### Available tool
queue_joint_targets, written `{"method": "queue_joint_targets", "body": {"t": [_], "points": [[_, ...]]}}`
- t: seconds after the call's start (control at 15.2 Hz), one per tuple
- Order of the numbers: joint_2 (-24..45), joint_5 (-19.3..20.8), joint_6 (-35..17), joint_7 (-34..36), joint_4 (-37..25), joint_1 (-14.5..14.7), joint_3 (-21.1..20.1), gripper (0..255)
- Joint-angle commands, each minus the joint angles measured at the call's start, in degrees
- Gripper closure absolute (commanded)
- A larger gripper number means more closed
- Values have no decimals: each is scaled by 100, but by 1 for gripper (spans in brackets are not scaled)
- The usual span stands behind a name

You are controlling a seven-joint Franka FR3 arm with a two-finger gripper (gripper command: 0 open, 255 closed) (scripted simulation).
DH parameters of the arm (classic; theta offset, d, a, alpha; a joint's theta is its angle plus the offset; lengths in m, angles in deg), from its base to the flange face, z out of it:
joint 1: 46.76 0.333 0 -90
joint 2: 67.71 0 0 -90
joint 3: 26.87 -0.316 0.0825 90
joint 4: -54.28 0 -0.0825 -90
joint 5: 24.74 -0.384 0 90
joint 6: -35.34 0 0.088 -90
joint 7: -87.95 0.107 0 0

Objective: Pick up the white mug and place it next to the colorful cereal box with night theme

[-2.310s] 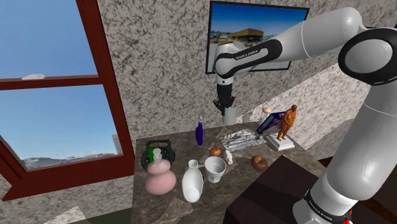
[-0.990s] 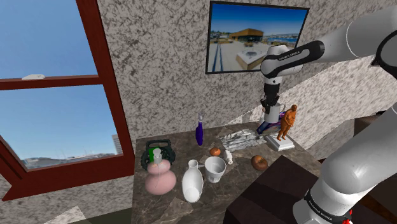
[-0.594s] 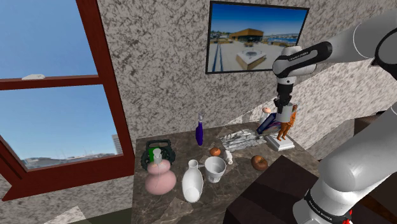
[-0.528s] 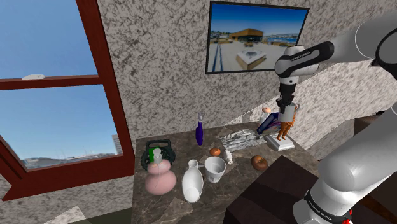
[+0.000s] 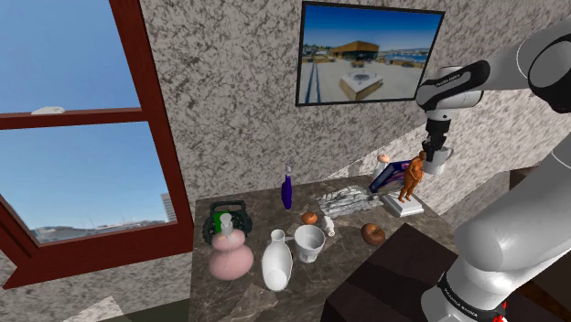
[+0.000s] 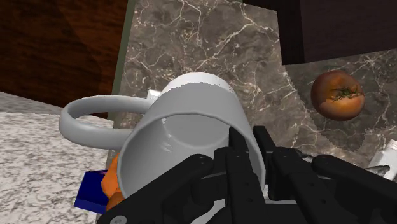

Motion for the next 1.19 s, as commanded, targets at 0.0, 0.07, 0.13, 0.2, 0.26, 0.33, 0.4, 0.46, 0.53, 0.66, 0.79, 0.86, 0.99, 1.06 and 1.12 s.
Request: {"method": "queue_joint_targets", "body": {"t": [0.0,0.07,0.13,0.2,0.26,0.33,0.4,0.46,0.53,0.66,0.79,0.86,0.99,1.06,1.12], "points": [[121,2,-30,-302,-126,-127,163,255],[156,-7,-108,-303,-81,-129,169,255],[192,-16,-187,-304,-36,-131,174,255],[229,-25,-265,-306,7,-133,180,255],[268,-35,-343,-308,49,-135,185,255],[308,-46,-422,-311,90,-137,190,255],[350,-58,-500,-314,129,-139,195,255],[392,-71,-579,-318,168,-141,199,255],[436,-84,-657,-323,205,-143,204,255],[529,-113,-815,-333,276,-148,211,255],[626,-146,-972,-346,341,-153,217,255],[677,-164,-1051,-353,373,-155,220,255],[782,-203,-1208,-369,431,-161,223,255],[837,-224,-1286,-379,459,-165,224,255],[893,-246,-1365,-389,485,-168,224,255]]}}
